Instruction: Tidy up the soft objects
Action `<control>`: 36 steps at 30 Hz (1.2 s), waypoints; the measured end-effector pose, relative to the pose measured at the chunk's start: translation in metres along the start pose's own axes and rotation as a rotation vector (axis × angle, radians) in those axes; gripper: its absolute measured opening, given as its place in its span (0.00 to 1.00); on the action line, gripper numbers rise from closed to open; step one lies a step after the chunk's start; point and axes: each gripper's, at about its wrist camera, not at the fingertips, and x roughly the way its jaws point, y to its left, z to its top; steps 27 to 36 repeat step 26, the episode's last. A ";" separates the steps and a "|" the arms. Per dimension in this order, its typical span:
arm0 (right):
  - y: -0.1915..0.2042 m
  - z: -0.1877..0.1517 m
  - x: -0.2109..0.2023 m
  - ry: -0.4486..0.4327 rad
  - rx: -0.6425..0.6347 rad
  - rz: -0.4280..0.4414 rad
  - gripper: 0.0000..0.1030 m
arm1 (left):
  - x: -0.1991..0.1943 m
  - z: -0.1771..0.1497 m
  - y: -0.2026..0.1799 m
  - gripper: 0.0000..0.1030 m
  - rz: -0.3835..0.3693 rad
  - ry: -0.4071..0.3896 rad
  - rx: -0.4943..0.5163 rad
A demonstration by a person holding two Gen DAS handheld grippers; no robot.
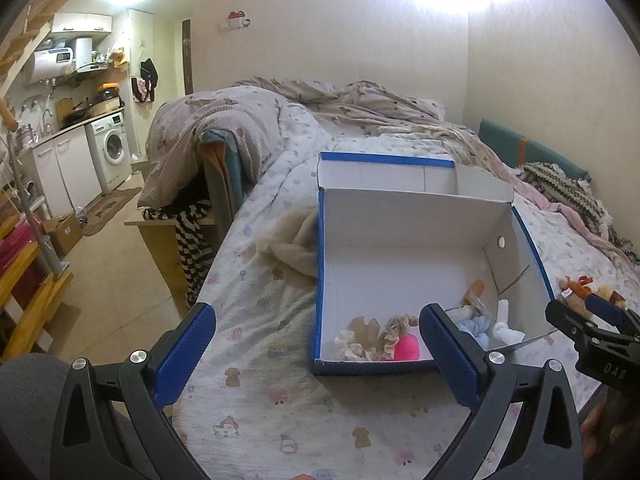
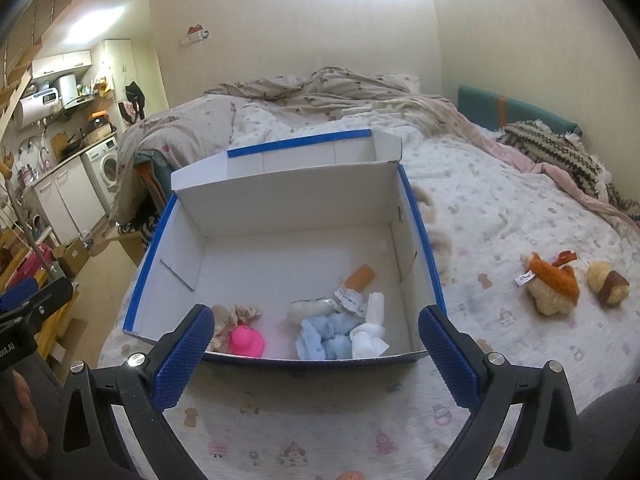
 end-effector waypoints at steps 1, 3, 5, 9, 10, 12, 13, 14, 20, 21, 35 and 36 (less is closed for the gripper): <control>0.000 0.000 0.000 0.001 0.000 0.000 1.00 | 0.000 0.000 0.000 0.99 -0.001 0.002 0.001; 0.000 0.000 0.000 0.002 -0.001 0.002 1.00 | 0.002 -0.001 -0.001 0.99 -0.004 0.007 0.001; 0.000 0.000 0.000 0.001 -0.004 0.001 1.00 | 0.003 -0.001 -0.001 0.99 -0.007 0.011 0.000; 0.000 0.000 0.000 0.000 -0.002 0.002 1.00 | 0.003 -0.001 -0.002 0.99 -0.008 0.013 0.002; 0.000 0.000 0.000 -0.001 -0.001 0.001 1.00 | 0.003 -0.001 -0.002 0.99 -0.008 0.013 0.001; 0.000 0.000 0.000 0.000 -0.001 0.001 1.00 | 0.004 -0.001 -0.002 0.99 -0.009 0.017 0.001; 0.000 0.000 0.000 0.000 0.000 0.002 1.00 | 0.004 -0.001 -0.002 0.99 -0.009 0.019 0.000; 0.000 0.000 0.000 0.000 -0.001 0.002 1.00 | 0.005 -0.002 -0.002 0.99 -0.010 0.020 0.000; 0.000 0.000 0.000 0.000 -0.002 0.002 1.00 | 0.007 -0.003 -0.003 0.99 -0.012 0.029 0.004; 0.000 0.000 0.000 0.000 -0.002 0.002 1.00 | 0.007 -0.003 -0.003 0.99 -0.015 0.030 0.004; 0.000 0.000 0.000 0.001 -0.001 0.002 1.00 | 0.007 -0.004 -0.003 0.99 -0.015 0.033 0.010; 0.000 0.000 0.000 0.001 -0.001 0.002 1.00 | 0.007 -0.004 -0.003 0.99 -0.015 0.033 0.010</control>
